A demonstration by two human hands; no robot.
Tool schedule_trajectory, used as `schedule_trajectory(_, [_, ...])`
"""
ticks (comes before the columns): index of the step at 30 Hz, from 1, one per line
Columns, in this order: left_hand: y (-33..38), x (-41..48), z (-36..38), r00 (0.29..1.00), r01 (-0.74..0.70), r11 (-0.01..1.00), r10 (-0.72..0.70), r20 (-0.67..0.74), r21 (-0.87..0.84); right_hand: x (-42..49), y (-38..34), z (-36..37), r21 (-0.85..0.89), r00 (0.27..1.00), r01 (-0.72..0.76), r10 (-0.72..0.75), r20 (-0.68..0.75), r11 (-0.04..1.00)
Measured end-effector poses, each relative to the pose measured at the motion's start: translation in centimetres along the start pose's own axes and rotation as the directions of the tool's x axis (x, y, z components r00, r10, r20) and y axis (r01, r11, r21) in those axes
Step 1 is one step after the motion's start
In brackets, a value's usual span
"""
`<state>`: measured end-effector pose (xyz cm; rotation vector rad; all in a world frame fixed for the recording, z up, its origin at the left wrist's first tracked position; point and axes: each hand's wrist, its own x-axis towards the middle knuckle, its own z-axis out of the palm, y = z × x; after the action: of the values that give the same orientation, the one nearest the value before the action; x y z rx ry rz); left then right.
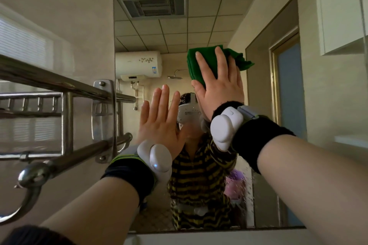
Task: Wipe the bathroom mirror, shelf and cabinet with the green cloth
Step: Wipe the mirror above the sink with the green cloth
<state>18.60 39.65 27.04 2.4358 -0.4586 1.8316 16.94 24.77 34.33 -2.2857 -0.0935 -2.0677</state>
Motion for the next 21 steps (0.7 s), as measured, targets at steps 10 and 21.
schedule_trajectory(10, [-0.1,0.0,0.0,1.0,0.014,0.999,-0.013,0.019,-0.041,-4.1,-1.7,0.5,0.028,0.996,0.077,-0.078,0.034,0.997])
schedule_trajectory(21, [-0.5,0.2,-0.2,1.0,-0.011,0.999,0.012,0.013,-0.053,-4.2,-1.8,0.4,0.013,0.991,0.095,-0.096,0.089,0.995])
